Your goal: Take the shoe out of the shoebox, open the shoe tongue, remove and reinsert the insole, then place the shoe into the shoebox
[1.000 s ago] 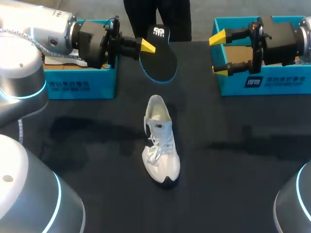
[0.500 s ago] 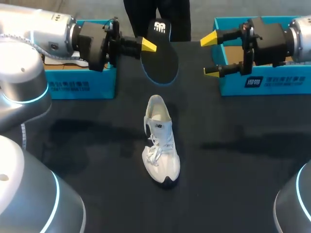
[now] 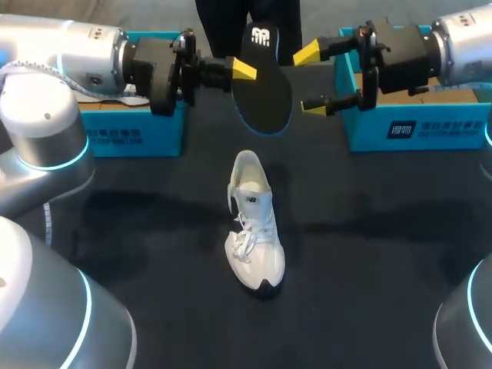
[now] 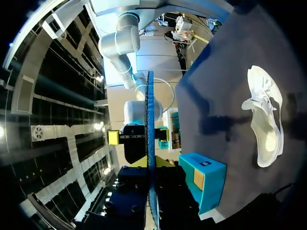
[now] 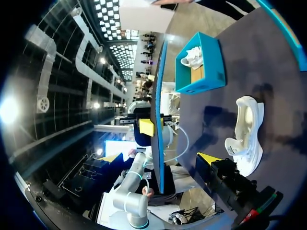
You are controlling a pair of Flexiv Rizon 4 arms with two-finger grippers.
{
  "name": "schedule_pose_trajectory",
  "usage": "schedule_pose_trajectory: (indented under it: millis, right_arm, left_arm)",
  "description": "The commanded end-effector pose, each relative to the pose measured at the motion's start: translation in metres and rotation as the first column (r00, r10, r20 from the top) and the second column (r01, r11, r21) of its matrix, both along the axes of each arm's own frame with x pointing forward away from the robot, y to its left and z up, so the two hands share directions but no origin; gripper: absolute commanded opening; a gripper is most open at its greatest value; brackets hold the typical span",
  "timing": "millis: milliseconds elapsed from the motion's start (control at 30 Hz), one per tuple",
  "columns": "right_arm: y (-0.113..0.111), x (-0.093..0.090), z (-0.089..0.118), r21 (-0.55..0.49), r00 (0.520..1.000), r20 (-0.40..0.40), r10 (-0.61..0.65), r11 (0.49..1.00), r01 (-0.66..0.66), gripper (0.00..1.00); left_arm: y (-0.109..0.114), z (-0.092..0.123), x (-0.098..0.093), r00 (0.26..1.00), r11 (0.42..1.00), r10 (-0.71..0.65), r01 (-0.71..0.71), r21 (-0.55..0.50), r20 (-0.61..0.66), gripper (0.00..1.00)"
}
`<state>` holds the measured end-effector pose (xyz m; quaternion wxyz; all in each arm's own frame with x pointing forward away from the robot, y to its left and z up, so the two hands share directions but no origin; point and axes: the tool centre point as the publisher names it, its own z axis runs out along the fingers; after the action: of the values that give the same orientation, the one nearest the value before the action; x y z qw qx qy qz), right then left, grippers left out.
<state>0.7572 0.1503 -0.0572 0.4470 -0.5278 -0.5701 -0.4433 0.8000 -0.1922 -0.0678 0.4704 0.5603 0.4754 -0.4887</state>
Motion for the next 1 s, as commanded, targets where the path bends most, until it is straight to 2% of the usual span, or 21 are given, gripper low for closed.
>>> schedule_pose_trajectory:
  millis: [33,133,300,367,433,467,700,833,933,967,1000]
  right_arm:
    - [0.013,0.008,0.000,0.003,1.000,-0.002,0.010,1.000,-0.010,1.00]
    - [0.017,0.009,0.000,0.012,1.000,0.002,0.013,1.000,-0.013,1.00]
    - [0.023,0.008,-0.001,0.023,1.000,0.003,0.022,0.999,-0.022,0.87]
    - [0.025,0.008,-0.002,0.028,1.000,-0.002,0.022,0.999,-0.022,0.76]
    - [0.026,0.007,-0.004,0.033,1.000,-0.011,0.017,0.999,-0.016,0.55]
    - [0.027,0.007,-0.005,0.034,1.000,-0.013,0.017,0.999,-0.016,0.50]
    - [0.032,0.007,-0.009,0.054,1.000,-0.017,0.007,0.998,-0.006,0.43]
    - [0.032,0.008,-0.009,0.060,1.000,-0.015,-0.002,0.998,0.003,0.35]
    - [0.032,0.009,-0.009,0.064,1.000,-0.011,-0.007,0.998,0.008,0.13]
    - [0.032,0.009,-0.009,0.070,1.000,-0.007,-0.012,0.997,0.012,0.00]
    - [0.032,0.009,-0.009,0.070,1.000,-0.006,-0.013,0.997,0.013,0.00]
  left_arm:
    - [-0.010,-0.002,0.001,1.000,1.000,-0.003,0.003,-0.015,0.003,0.00]
    - [-0.014,0.000,0.000,1.000,1.000,-0.003,0.003,-0.028,0.005,0.00]
    - [-0.019,0.002,0.000,1.000,0.999,-0.004,0.005,-0.043,0.012,0.00]
    - [-0.020,0.003,0.000,1.000,0.999,-0.003,0.004,-0.048,0.015,0.00]
    - [-0.020,0.003,0.000,1.000,0.999,-0.001,0.002,-0.052,0.015,0.00]
    - [-0.020,0.003,0.000,1.000,0.999,0.002,-0.001,-0.054,0.016,0.00]
    - [-0.020,0.002,0.000,1.000,0.998,0.009,-0.008,-0.062,0.009,0.00]
    - [-0.020,0.001,0.000,1.000,0.998,0.008,-0.007,-0.061,0.007,0.00]
    - [-0.020,0.001,0.000,1.000,0.998,0.009,-0.008,-0.064,0.007,0.00]
    - [-0.019,0.002,0.000,1.000,0.998,0.010,-0.009,-0.065,0.007,0.00]
    - [-0.019,0.002,0.000,1.000,0.998,0.010,-0.010,-0.066,0.007,0.00]
